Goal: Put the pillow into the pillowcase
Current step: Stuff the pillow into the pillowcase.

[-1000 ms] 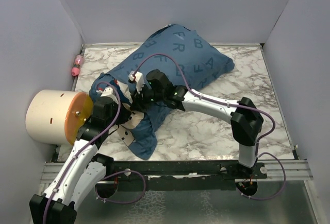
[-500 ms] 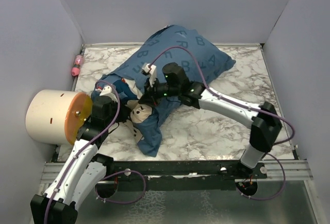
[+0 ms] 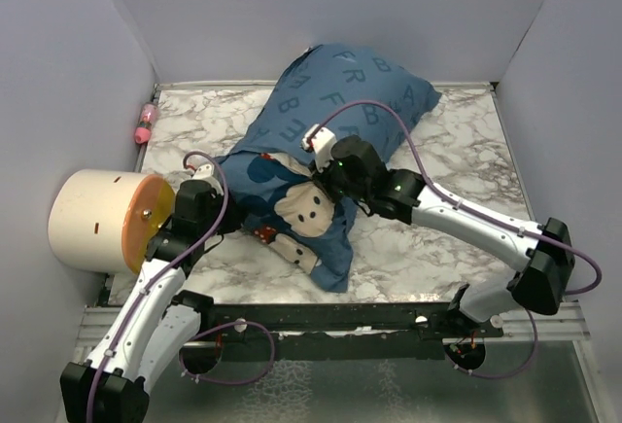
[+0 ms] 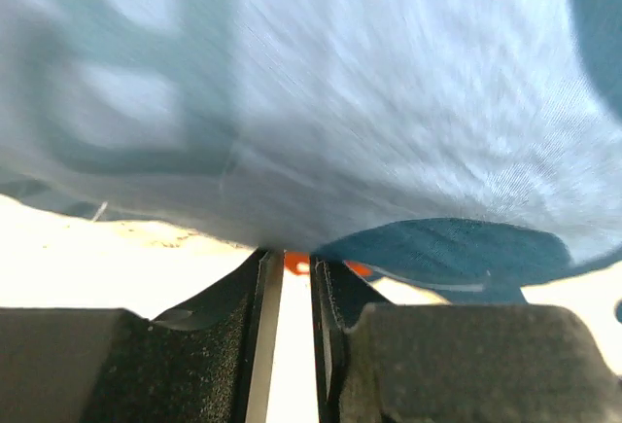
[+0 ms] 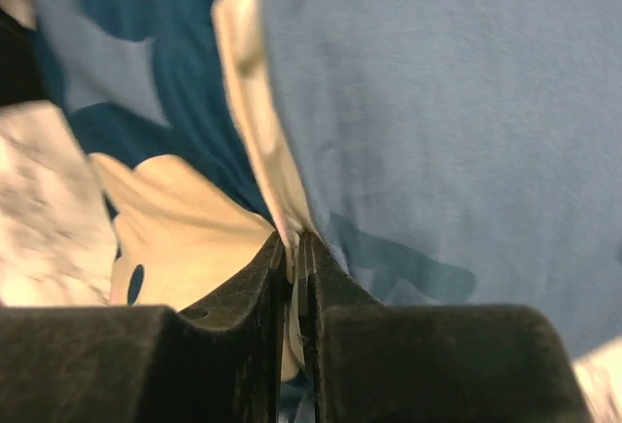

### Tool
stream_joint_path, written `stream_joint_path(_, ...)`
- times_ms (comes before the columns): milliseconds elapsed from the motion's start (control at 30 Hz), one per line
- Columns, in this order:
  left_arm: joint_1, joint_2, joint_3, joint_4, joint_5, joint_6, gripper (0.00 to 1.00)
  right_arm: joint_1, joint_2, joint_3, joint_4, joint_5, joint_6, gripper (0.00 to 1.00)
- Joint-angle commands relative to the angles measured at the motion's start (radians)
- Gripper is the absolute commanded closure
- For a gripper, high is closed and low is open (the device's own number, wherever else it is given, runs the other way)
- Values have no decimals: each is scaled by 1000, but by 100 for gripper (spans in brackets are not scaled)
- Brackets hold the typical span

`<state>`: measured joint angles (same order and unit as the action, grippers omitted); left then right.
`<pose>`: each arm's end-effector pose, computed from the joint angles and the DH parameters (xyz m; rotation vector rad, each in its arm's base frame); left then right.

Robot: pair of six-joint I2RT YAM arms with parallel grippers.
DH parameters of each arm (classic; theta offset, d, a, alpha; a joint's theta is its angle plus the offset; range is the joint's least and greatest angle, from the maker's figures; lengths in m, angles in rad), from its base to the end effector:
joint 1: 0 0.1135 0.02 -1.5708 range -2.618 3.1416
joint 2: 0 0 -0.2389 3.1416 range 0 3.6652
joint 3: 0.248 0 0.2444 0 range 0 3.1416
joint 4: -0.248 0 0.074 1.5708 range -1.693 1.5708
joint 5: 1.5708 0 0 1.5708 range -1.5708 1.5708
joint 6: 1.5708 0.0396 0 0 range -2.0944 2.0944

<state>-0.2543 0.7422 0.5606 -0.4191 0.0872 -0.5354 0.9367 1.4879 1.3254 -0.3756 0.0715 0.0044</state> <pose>0.1747 -0.0490 0.2271 -0.2605 2.2055 -0.5395 0.2044 0.2732 0.3143 -0.9252 1.9358 0.4837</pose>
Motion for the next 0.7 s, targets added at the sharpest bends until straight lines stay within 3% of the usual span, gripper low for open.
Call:
stream_joint_path(0,8,-53,82,-47,57,13,79,-19,-166,-126,-27,443,-68,88)
stream_joint_path(100,8,-65,133,-56,120,-6,78,-19,-211,-165,8,528,-95,88)
stream_joint_path(167,8,-61,166,-53,165,-21,78,-19,-232,-154,19,480,-86,76)
stream_joint_path(233,8,-54,192,-26,223,-39,77,-19,-273,-157,69,268,-86,58)
stream_joint_path(300,8,-50,205,24,295,-74,74,-19,-328,-187,169,-48,-103,44)
stream_joint_path(367,7,-45,199,92,377,-125,73,-19,-357,-192,236,-238,-106,39)
stream_joint_path(433,8,-51,179,181,449,-189,73,-19,-356,-156,222,-242,-107,39)
stream_joint_path(533,7,-69,132,336,534,-318,73,-19,-333,-117,142,-122,-148,39)
stream_joint_path(667,-9,-56,90,449,559,-401,81,-19,-261,-105,37,-11,-182,39)
